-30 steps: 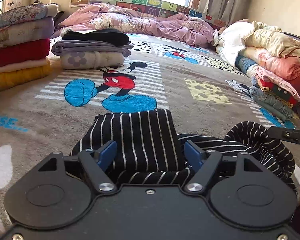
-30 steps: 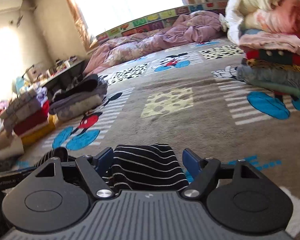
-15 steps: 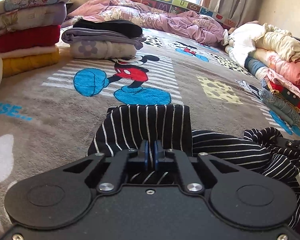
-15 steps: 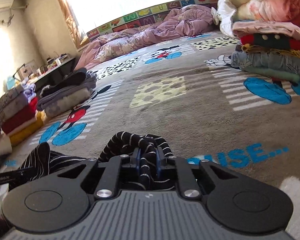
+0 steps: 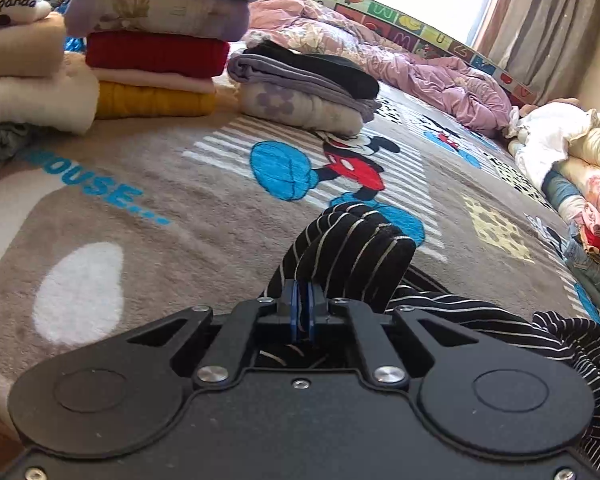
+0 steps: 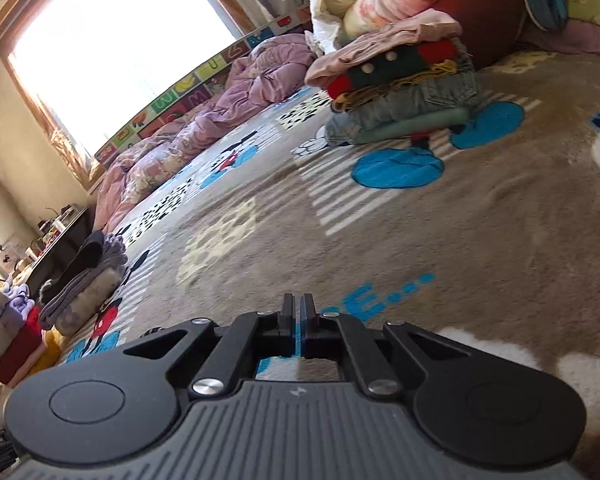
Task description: Fold clothes
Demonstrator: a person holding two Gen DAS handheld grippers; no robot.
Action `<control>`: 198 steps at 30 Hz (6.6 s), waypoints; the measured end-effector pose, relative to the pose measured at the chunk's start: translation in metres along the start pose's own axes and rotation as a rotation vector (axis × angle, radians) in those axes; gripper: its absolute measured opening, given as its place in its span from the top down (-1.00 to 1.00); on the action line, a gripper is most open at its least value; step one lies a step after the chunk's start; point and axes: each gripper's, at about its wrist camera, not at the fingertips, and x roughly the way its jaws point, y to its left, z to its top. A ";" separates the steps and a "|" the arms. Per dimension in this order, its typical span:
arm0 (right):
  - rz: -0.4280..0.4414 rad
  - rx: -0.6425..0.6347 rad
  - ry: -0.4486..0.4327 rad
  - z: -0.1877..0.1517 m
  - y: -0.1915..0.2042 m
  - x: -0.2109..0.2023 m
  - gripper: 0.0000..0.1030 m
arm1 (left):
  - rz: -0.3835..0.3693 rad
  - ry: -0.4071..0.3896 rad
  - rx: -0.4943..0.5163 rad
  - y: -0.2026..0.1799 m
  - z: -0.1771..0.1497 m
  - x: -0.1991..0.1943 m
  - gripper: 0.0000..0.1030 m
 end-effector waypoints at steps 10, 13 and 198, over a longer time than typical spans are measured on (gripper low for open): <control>0.000 0.017 -0.025 -0.003 -0.003 -0.016 0.84 | 0.136 0.004 -0.144 0.034 0.004 -0.008 0.91; 0.025 -0.023 -0.052 -0.004 0.011 -0.022 0.84 | 0.151 -0.023 -0.197 0.046 0.007 -0.016 0.85; 0.309 -0.281 0.176 0.116 0.139 0.175 0.80 | -0.370 -0.061 0.280 -0.113 0.129 0.175 0.81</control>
